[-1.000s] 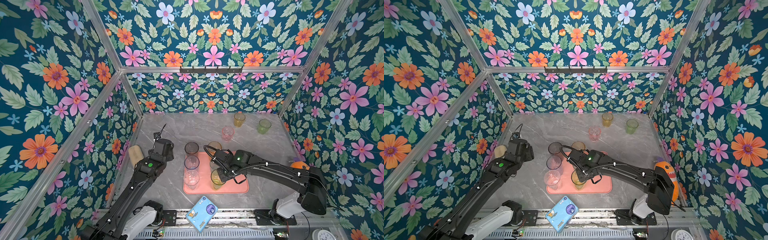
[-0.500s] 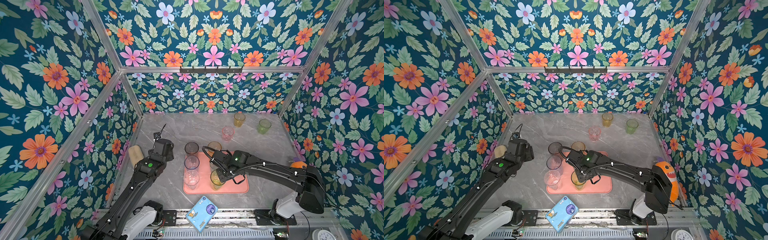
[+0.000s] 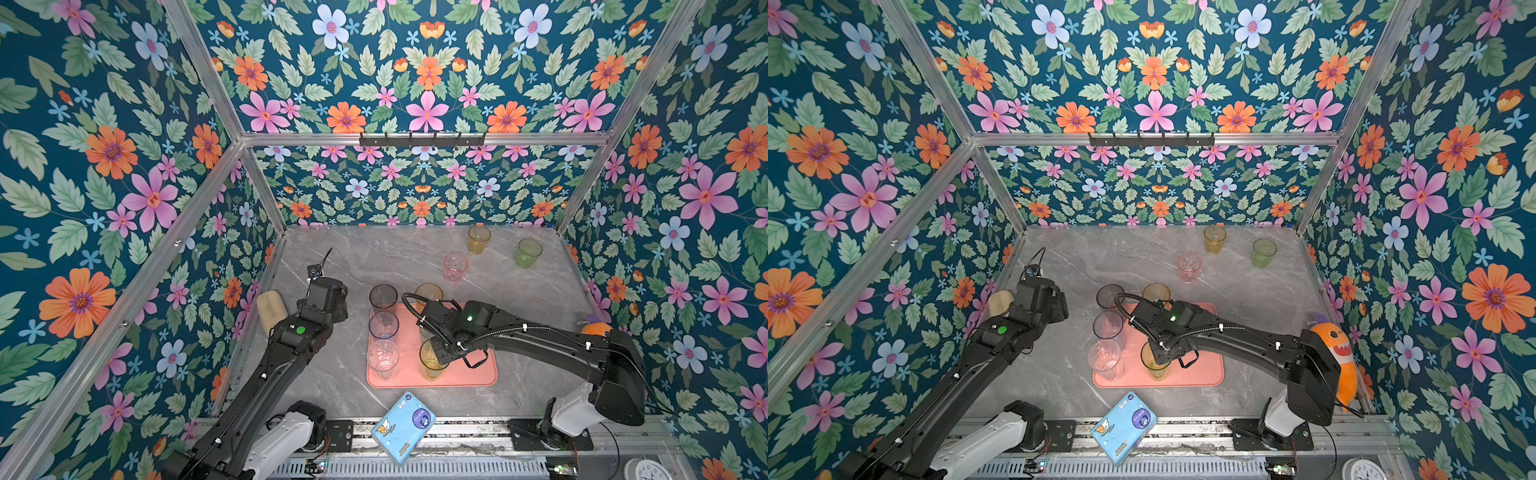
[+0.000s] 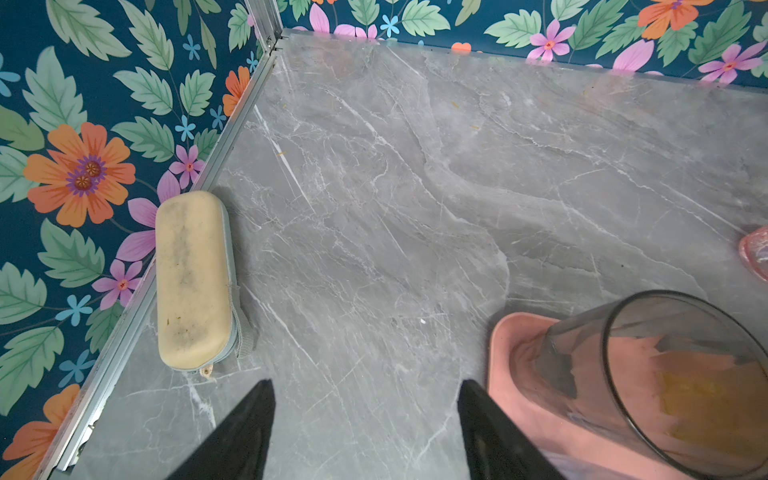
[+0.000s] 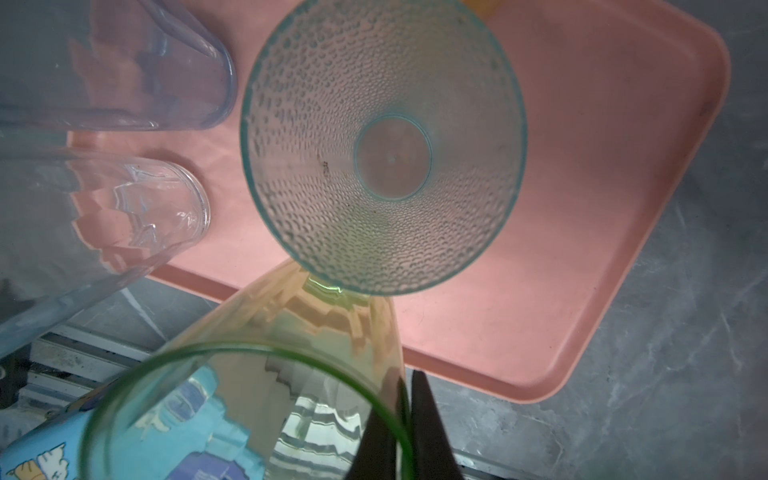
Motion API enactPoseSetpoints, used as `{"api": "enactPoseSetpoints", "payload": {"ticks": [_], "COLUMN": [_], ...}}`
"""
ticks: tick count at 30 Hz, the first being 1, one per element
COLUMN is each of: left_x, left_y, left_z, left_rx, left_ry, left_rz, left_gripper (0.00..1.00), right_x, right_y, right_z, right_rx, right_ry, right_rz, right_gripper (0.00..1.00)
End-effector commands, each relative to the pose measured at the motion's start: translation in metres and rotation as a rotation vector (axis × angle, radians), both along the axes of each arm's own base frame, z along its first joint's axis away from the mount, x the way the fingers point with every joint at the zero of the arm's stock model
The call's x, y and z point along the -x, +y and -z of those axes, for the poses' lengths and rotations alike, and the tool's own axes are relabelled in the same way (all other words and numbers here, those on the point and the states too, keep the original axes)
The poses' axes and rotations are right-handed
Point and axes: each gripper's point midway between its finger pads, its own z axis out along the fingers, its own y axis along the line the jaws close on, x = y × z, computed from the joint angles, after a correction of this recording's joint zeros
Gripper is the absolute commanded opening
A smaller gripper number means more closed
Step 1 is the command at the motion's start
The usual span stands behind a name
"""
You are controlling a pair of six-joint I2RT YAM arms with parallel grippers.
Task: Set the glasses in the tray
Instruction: 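Lower the green glass onto the tray beside the teal glass and release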
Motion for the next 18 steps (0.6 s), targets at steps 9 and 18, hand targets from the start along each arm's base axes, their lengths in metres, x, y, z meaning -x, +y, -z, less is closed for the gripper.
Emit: {"api": "enactPoseSetpoints", "payload": {"ticks": [9, 18], "left_x": [0.000, 0.000], "left_y": [0.002, 0.002], "left_z": [0.000, -0.001], "left_rx": [-0.008, -0.008], "left_ry": [-0.002, -0.003], "left_rz": [-0.003, -0.004], "left_gripper": [0.72, 0.72], "right_x": [0.001, 0.001], "right_y": [0.006, 0.002], "right_z": [-0.002, -0.020], "right_rx": [-0.024, -0.026], "right_ry": [0.008, -0.008], "right_rz": [0.022, 0.026], "right_gripper": [0.21, 0.29]}}
